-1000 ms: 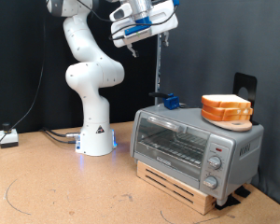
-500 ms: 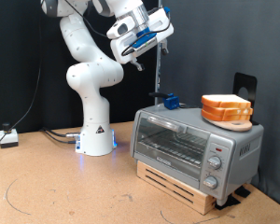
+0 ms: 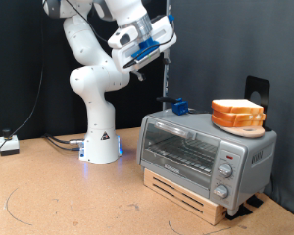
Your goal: Make a piece of toast with the oven
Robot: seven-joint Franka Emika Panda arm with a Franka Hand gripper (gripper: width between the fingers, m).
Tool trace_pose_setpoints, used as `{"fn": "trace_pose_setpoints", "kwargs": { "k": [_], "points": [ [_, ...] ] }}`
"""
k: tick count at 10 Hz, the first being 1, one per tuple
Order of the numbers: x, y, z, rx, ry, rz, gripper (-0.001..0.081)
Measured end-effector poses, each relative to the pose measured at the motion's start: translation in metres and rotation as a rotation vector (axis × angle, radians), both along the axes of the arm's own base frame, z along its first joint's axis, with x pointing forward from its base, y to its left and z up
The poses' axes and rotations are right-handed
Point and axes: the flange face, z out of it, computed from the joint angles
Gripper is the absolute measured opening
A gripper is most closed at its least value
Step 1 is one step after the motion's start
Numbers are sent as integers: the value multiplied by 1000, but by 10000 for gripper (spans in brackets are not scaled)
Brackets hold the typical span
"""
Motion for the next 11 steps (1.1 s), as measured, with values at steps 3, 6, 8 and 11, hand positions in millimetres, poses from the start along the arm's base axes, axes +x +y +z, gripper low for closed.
{"fn": "trace_pose_setpoints", "kwargs": {
  "k": [3, 6, 8, 11],
  "points": [
    [2, -9, -11, 15, 6, -25, 809],
    [-6, -8, -40, 9, 0, 67, 809],
    [-9, -9, -68, -37, -65, 35, 809],
    [-12, -9, -70, -4, -49, 55, 809]
  ]
}}
